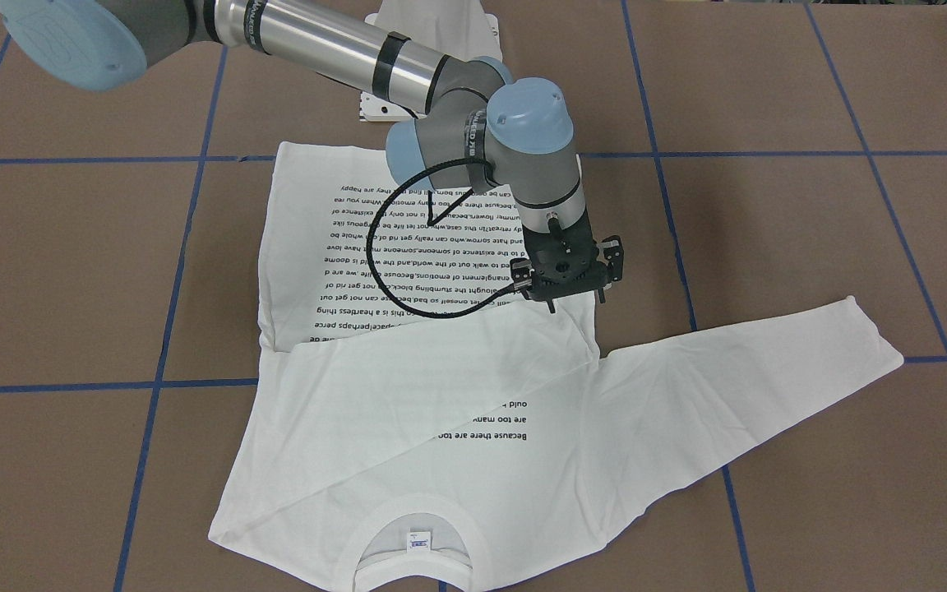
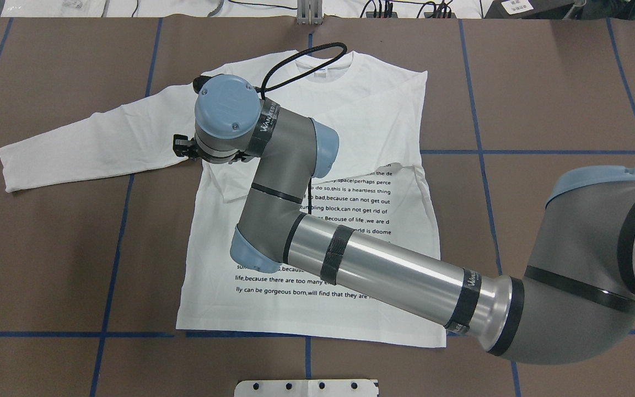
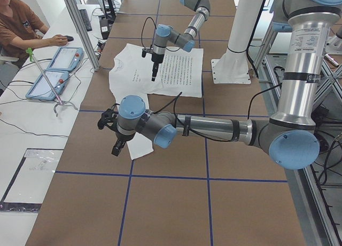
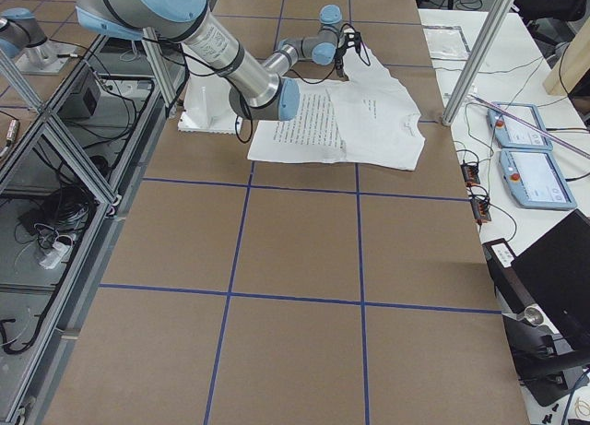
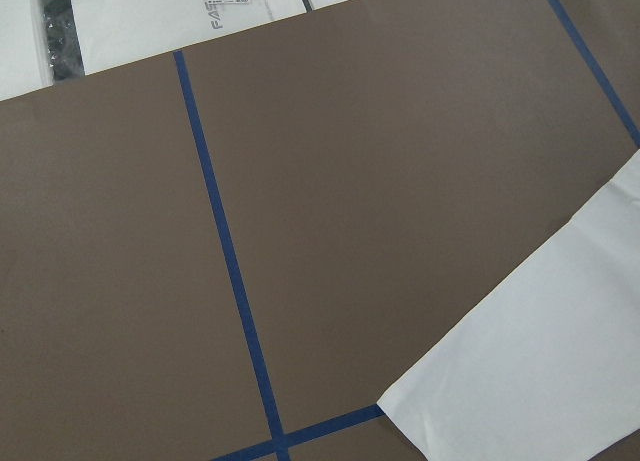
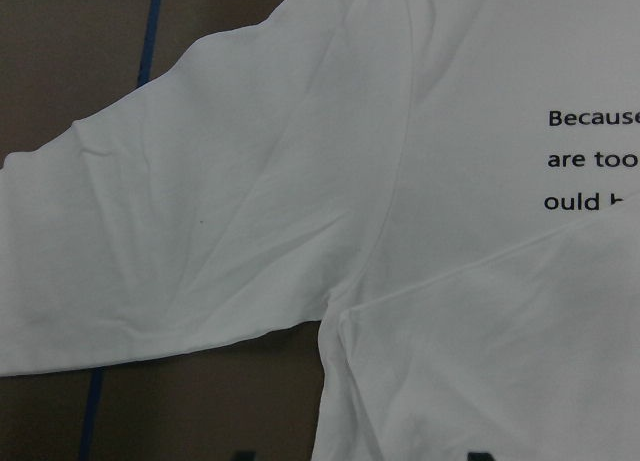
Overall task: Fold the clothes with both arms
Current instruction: 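Carry the sleeve across the shirt front toward the opposite side, then release the sleeve and withdraw the right gripper away from the shirt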
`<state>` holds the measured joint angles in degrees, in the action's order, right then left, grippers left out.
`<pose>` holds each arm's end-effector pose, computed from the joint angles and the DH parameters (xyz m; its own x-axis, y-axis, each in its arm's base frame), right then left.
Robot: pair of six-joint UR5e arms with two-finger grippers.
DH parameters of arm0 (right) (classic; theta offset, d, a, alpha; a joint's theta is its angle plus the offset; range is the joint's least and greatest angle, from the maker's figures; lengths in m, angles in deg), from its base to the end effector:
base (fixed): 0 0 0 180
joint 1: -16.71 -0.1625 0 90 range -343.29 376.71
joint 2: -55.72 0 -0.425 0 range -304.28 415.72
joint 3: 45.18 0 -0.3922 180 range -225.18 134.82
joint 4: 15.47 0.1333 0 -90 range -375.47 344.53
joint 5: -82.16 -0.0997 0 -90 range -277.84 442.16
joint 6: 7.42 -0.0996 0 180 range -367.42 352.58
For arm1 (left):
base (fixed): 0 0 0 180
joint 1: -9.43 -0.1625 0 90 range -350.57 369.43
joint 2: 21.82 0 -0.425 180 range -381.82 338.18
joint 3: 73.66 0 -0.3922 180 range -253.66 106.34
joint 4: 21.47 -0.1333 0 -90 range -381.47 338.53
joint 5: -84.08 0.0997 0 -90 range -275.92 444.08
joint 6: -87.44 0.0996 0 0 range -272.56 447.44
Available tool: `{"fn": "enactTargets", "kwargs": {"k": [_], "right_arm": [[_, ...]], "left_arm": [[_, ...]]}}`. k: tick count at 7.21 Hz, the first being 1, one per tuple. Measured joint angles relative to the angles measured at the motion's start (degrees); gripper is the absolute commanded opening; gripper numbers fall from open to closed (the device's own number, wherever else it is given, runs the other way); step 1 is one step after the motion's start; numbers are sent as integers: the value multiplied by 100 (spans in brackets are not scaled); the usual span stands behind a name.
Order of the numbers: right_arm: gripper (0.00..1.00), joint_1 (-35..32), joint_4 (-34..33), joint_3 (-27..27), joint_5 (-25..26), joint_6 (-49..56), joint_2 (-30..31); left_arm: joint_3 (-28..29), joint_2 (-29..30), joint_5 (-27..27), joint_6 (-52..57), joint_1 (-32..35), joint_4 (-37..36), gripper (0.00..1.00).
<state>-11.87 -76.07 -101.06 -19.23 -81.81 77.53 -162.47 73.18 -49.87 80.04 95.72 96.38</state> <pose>-0.6933 -0.5071 0.0551 0.4622 -0.0486 0.8854 -0.1967 0.9680 0.1558 -0.0284 -0.5539 0.5685 0.6962 0.2973 -0.6534 0.0349 0.8951 0.4444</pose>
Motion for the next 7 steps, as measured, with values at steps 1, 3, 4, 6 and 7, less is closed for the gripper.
{"fn": "enactTargets", "kwargs": {"k": [1,3,4,6,7], "right_arm": [[100,-65,-25,-18,-11,-10,16],[100,-484,-685,-385,-383,85,228],[100,-824,-1358,-786,-750,343,416],[100,-1576,-2551,-1642,-1362,1232,990],[100,-1977,-2877,-2077,-1700,1798,1441]], "left_arm": [[40,33,0,-155,-33,3,100],[174,127,2,-858,-467,67,100],[206,129,8,-1284,-825,120,100],[322,88,305,-2397,-1530,430,100],[662,82,606,-3028,-1795,936,100]]}}
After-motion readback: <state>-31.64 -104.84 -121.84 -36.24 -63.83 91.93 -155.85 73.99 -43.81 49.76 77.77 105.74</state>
